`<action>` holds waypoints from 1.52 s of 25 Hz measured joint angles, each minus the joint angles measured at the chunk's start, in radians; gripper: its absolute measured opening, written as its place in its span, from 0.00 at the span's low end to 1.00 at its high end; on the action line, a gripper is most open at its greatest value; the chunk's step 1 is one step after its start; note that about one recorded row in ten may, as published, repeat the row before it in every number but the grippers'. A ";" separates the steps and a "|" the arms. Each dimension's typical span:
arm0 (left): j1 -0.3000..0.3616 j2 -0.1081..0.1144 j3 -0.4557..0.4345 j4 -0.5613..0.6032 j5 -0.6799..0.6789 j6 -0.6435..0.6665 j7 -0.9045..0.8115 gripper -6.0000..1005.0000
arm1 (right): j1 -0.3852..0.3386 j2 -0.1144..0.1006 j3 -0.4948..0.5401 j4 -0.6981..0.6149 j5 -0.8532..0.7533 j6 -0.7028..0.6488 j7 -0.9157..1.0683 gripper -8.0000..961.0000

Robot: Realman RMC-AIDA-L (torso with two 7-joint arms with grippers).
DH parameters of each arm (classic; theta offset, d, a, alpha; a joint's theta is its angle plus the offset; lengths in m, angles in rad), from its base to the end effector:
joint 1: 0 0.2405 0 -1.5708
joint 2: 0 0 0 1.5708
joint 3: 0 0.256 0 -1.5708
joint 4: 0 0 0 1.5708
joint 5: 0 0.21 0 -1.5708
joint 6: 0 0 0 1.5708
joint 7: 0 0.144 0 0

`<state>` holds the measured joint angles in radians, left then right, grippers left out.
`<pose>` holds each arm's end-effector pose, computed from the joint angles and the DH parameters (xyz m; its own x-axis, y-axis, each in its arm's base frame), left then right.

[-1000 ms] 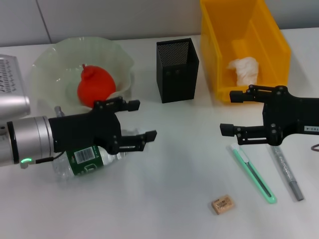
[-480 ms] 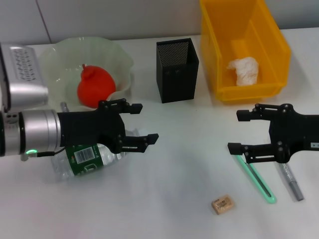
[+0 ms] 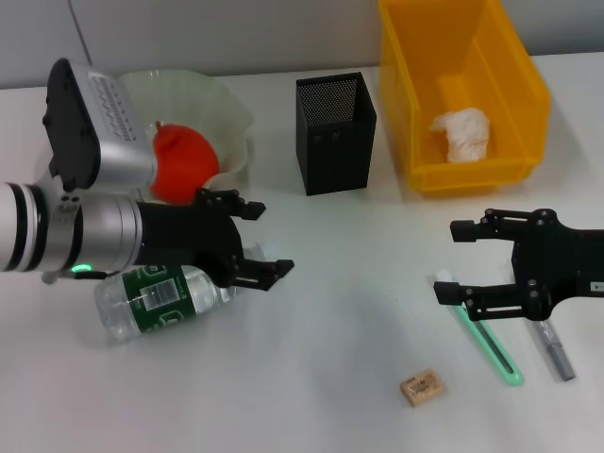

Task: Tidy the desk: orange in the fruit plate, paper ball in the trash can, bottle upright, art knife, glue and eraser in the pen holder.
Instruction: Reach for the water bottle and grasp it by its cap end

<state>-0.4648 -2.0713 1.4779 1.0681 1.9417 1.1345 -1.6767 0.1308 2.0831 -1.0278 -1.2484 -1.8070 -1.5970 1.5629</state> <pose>-0.1914 0.3476 -0.0537 0.9801 0.1412 0.1397 0.1735 -0.9509 -0.2562 0.2634 0.2673 0.0462 0.8702 -0.2669 -0.4141 -0.3915 -0.8849 -0.2523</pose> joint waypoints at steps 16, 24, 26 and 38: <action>-0.072 0.000 0.085 0.091 0.302 0.026 -0.258 0.84 | 0.000 0.000 0.002 0.013 -0.006 -0.011 0.000 0.86; -0.082 -0.005 0.146 0.090 0.331 0.003 -0.306 0.84 | 0.000 0.000 0.002 0.019 -0.006 -0.005 -0.001 0.86; -0.078 -0.006 0.150 0.085 0.328 -0.033 -0.311 0.84 | 0.000 0.000 0.002 0.024 -0.006 -0.005 -0.001 0.86; -0.077 -0.006 0.167 0.081 0.325 -0.076 -0.310 0.83 | -0.001 0.000 0.002 0.027 -0.001 -0.006 -0.002 0.86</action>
<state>-0.5414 -2.0770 1.6446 1.1489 2.2667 1.0583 -1.9871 0.1302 2.0832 -1.0262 -1.2213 -1.8078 -1.6027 1.5605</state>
